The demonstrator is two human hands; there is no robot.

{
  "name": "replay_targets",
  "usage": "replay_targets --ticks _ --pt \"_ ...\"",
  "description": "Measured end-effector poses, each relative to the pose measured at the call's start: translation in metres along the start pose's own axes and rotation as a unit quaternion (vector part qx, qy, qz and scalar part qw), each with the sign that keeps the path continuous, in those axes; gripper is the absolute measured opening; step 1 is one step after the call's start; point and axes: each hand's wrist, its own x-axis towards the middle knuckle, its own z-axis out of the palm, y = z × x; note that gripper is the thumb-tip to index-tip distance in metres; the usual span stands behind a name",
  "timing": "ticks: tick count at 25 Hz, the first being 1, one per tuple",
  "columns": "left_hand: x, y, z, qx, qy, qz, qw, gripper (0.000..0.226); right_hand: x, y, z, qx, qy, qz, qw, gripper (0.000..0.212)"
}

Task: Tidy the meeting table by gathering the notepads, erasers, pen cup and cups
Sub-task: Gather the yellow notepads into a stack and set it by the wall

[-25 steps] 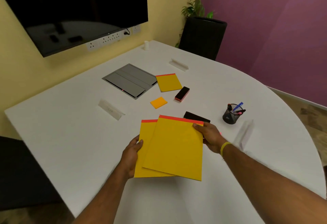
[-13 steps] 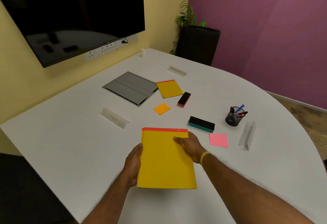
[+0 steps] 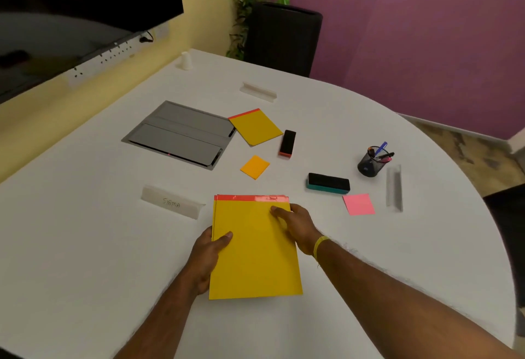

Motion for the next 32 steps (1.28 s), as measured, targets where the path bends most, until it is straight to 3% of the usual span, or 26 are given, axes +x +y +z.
replay_targets --ticks 7,12,22,27,32 --pt "0.066 0.019 -0.014 -0.04 0.04 -0.012 0.998 0.026 0.062 0.007 -0.025 -0.043 0.001 0.041 0.998 0.035" --pt "0.13 0.044 -0.018 -0.03 0.062 -0.015 0.997 0.033 0.129 0.002 -0.033 -0.08 0.024 0.041 0.996 0.025" --pt "0.274 0.101 -0.033 -0.021 0.091 0.011 0.996 0.031 0.315 -0.083 0.003 -0.204 0.064 -0.106 0.971 0.017" --pt "0.327 0.111 -0.046 -0.022 0.101 0.023 0.994 0.029 0.403 -0.112 0.022 -0.335 0.075 -0.117 0.932 0.056" --pt "0.366 0.11 -0.065 -0.045 0.126 0.023 0.991 0.036 0.471 -0.126 0.026 -0.439 0.151 -0.108 0.879 0.095"
